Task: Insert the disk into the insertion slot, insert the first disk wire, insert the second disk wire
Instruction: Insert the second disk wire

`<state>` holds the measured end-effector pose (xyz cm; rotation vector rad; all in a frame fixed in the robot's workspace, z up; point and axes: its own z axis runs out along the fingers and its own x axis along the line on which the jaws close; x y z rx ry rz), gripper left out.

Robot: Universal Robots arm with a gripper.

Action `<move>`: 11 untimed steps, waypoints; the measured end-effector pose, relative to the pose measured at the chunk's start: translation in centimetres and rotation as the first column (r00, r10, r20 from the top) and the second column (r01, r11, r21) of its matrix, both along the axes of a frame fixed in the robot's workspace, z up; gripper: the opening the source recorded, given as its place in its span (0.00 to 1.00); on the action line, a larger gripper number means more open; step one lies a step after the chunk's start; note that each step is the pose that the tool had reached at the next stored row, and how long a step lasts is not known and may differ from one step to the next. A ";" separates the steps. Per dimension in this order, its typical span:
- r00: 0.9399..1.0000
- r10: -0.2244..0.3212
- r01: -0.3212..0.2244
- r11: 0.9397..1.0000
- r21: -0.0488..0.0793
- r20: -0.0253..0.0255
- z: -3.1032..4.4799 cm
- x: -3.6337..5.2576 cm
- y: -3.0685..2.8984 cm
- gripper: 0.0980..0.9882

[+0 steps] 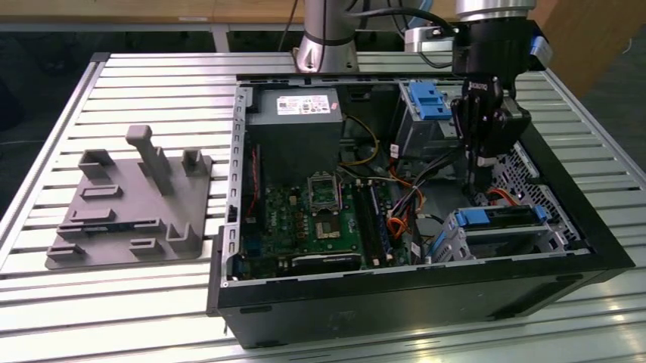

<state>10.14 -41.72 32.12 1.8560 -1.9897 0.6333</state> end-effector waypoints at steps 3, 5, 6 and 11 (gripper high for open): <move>1.000 0.000 0.000 1.000 0.000 0.000 -0.01 0.00 0.01 0.05; 1.000 0.000 0.000 1.000 0.000 0.000 -0.01 0.00 0.01 0.05; 1.000 0.000 0.000 1.000 0.000 0.000 -0.01 0.00 0.01 0.05; 1.000 0.000 0.000 1.000 0.000 0.000 -0.01 0.01 0.02 0.05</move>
